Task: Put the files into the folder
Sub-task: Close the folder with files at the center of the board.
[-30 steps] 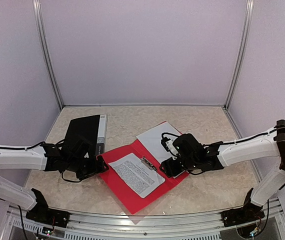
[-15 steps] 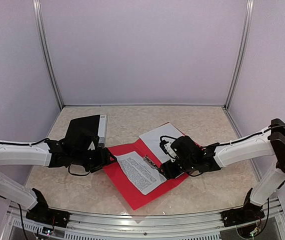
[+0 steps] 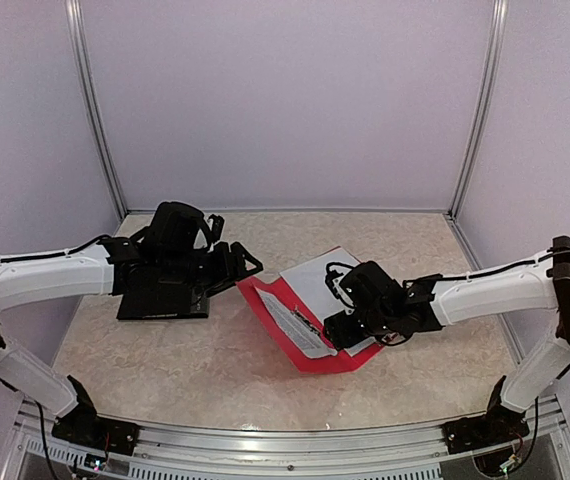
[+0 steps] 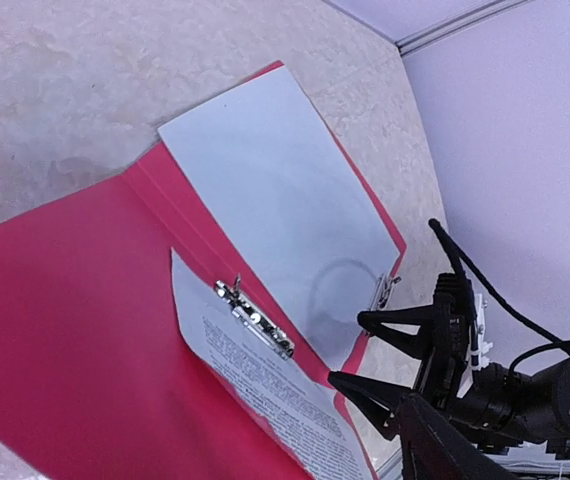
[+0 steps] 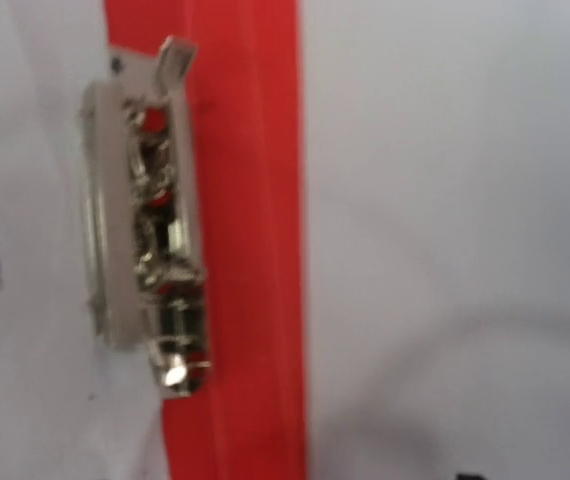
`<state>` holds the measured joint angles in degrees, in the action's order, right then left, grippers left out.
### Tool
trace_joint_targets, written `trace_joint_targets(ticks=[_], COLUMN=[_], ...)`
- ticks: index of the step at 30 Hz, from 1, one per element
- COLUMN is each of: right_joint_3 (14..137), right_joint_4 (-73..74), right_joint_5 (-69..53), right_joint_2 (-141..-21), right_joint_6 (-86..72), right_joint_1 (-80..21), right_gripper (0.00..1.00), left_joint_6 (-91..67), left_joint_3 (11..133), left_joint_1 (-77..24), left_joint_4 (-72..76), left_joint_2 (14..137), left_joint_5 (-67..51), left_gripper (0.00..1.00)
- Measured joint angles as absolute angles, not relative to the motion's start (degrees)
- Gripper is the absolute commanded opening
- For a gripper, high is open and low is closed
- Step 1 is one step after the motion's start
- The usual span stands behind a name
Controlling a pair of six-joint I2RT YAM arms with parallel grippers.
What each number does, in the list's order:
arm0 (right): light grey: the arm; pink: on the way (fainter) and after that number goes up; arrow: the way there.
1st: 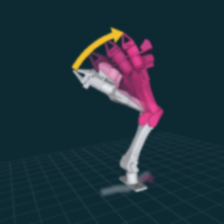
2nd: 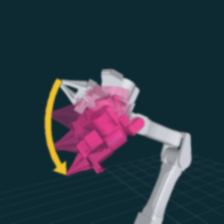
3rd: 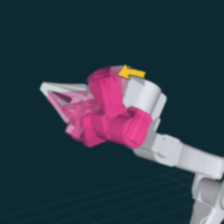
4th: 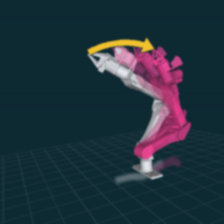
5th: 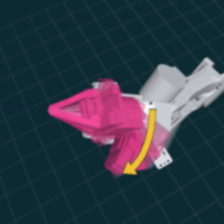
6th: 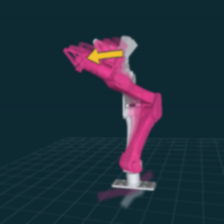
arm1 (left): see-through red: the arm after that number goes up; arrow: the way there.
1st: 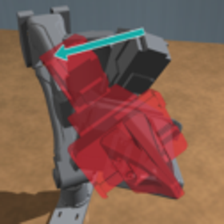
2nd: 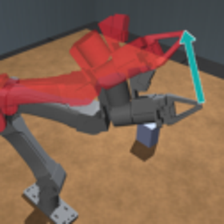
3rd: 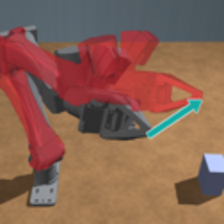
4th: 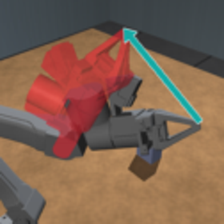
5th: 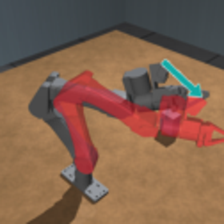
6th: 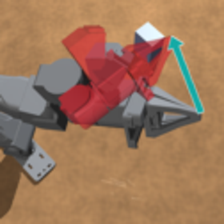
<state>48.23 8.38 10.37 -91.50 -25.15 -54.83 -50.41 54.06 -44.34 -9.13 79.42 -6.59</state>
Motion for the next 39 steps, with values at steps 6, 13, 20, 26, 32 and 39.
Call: trace_joint_targets(ticks=[6, 13, 20, 26, 32, 39], right_joint_3=[53.67, 57.23, 62.41, 64.82, 64.75, 64.45], right_joint_4=[18.04, 27.68, 35.18, 37.69, 38.35, 38.28], right_joint_5=[15.27, 20.95, 24.97, 25.56, 24.51, 23.0], right_joint_2=[-85.6, -77.38, -71.88, -71.05, -71.77, -72.2], right_joint_6=[-27.92, -28.38, -26.59, -24.43, -23.09, -22.09], right_joint_1=[-50.94, -44.16, -37.95, -36.27, -35.44, -35.22], right_gripper=[0.72, 0.73, 0.74, 0.74, 0.74, 0.75], left_joint_6=[-46.0, -41.6, -38.46, -37.01, -35.7, -34.2], left_joint_3=[67.7, 84.93, 102.8, 113.95, 119.17, 123.24], left_joint_1=[-44.34, -44.25, -44.34, -45.1, -46.48, -47.18], left_joint_4=[-9.96, -11.44, -12.78, -14.35, -17.61, -19.86], left_joint_2=[89.8, 103.53, 118.85, 127.72, 130.28, 131.68], left_joint_5=[-8.84, -12.53, -16.36, -18.44, -18.72, -19.14], left_gripper=[0.73, 0.77, 0.85, 0.93, 0.99, 0.99])
